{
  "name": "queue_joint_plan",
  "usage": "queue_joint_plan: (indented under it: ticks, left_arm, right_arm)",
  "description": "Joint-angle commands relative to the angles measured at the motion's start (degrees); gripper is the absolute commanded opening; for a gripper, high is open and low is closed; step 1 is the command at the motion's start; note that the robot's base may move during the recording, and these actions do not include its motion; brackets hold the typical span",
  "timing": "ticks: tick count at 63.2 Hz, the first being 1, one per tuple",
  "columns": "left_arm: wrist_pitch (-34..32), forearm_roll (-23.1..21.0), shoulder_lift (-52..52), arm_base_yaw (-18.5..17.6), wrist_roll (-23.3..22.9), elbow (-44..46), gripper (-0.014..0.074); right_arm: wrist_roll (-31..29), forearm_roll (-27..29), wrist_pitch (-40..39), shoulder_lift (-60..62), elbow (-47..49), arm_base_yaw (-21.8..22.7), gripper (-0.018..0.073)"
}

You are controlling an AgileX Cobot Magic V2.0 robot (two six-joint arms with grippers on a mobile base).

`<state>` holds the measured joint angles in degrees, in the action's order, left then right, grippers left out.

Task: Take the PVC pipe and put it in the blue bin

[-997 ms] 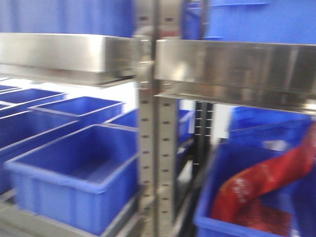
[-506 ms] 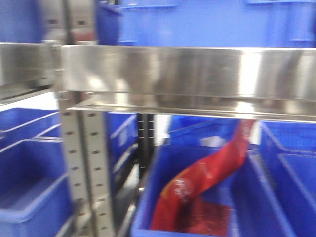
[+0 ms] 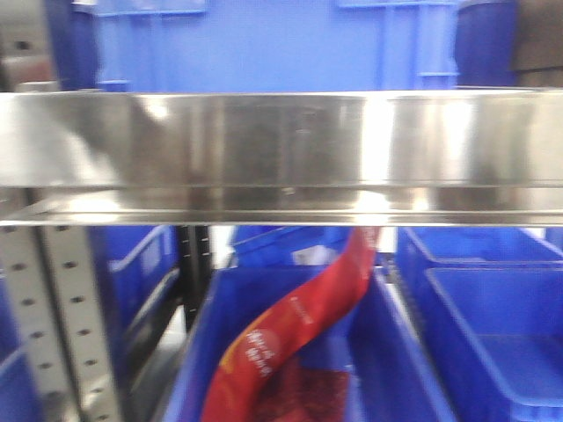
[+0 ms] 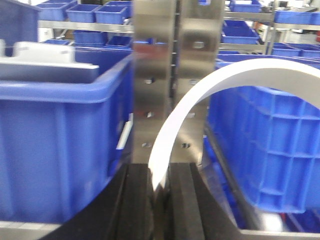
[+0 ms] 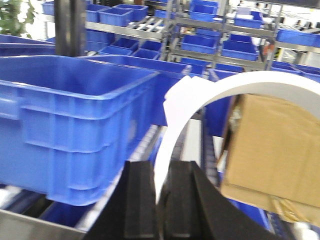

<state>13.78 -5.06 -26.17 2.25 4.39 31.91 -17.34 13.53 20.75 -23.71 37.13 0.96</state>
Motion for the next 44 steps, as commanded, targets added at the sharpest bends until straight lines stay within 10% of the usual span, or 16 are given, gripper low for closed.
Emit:
queue_joint_plan:
  ticks: [1, 44]
  left_arm:
    - [-1.5, -0.2, 0.3, -0.3, -0.4, 0.1, -0.0111]
    - [-1.5, -0.2, 0.3, -0.3, -0.4, 0.1, -0.0111]
  right_arm:
    - [-0.1, 0.2, -1.4, 0.3, 0.1, 0.0, -0.0162]
    - [-0.1, 0.2, -1.4, 0.3, 0.1, 0.0, -0.0162]
